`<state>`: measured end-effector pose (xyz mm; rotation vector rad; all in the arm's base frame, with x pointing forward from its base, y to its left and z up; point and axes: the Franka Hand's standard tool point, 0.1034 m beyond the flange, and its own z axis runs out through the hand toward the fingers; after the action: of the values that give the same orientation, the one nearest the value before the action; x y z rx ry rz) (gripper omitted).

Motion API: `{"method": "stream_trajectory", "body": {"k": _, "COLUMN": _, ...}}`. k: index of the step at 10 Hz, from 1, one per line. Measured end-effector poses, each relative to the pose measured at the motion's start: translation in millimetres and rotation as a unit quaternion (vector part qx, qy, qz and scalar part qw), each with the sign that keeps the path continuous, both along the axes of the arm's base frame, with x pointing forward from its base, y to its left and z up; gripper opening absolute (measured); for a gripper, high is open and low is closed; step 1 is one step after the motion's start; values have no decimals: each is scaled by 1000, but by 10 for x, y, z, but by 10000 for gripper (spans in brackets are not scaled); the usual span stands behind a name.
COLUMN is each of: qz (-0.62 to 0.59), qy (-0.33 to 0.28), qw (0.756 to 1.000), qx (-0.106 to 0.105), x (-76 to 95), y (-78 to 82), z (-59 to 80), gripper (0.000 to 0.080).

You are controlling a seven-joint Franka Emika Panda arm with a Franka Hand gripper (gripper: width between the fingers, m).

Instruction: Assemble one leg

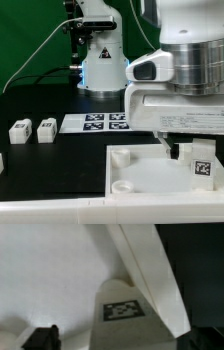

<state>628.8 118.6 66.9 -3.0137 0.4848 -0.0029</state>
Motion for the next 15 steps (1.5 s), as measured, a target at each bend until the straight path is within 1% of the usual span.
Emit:
{"method": "stream_trajectory", "body": {"k": 1, "qz": -2, "qy": 0, "qw": 1000, "qx": 0, "x": 1, "y": -16, "z": -6, "gripper": 602}}
{"method": "stream_trajectory", "body": {"k": 2, "qz": -2, "qy": 1, "qw": 1000, "qx": 0, "x": 0, "y": -15, "z": -7, "gripper": 602}}
{"method": "stream_trajectory", "body": {"k": 3, "qz": -8, "qy": 1, "qw": 1000, "qx": 1, "x": 0, "y": -13, "z": -7, "gripper": 426}}
{"method": "stream_trajectory", "body": {"k": 4, "qz": -83, "qy": 8, "qw": 996, "qx": 7, "x": -3, "y": 6, "z": -9, "gripper": 426}}
{"method": "stream_trajectory", "body": {"k": 5, "qz": -136, "qy": 14, "qw": 991, "qx": 9, "x": -4, "y": 13, "z": -9, "gripper": 291}}
{"method": "stream_trajectory", "body": {"k": 7, "qz": -214, "qy": 20, "qw": 977, "qx": 11, "x": -2, "y": 17, "z": -8, "gripper": 292}}
{"method": "stream_trajectory", "body": {"k": 9, "qz": -325, "qy": 31, "qw": 945, "qx": 16, "x": 4, "y": 16, "z": -5, "gripper": 292}}
{"method": "stream_trajectory", "body": {"k": 10, "qz": -393, "qy": 37, "qw": 919, "qx": 20, "x": 13, "y": 17, "z": -5, "gripper": 292}}
{"method": "stream_trajectory", "body": {"k": 12, "qz": -539, "qy": 50, "qw": 840, "qx": 32, "x": 34, "y": 25, "z": -9, "gripper": 292}}
{"method": "stream_trajectory", "body": {"k": 13, "qz": -586, "qy": 55, "qw": 808, "qx": 37, "x": 40, "y": 26, "z": -8, "gripper": 292}}
{"method": "stream_trajectory", "body": {"k": 15, "qz": -654, "qy": 64, "qw": 753, "qx": 42, "x": 47, "y": 31, "z": -5, "gripper": 293}}
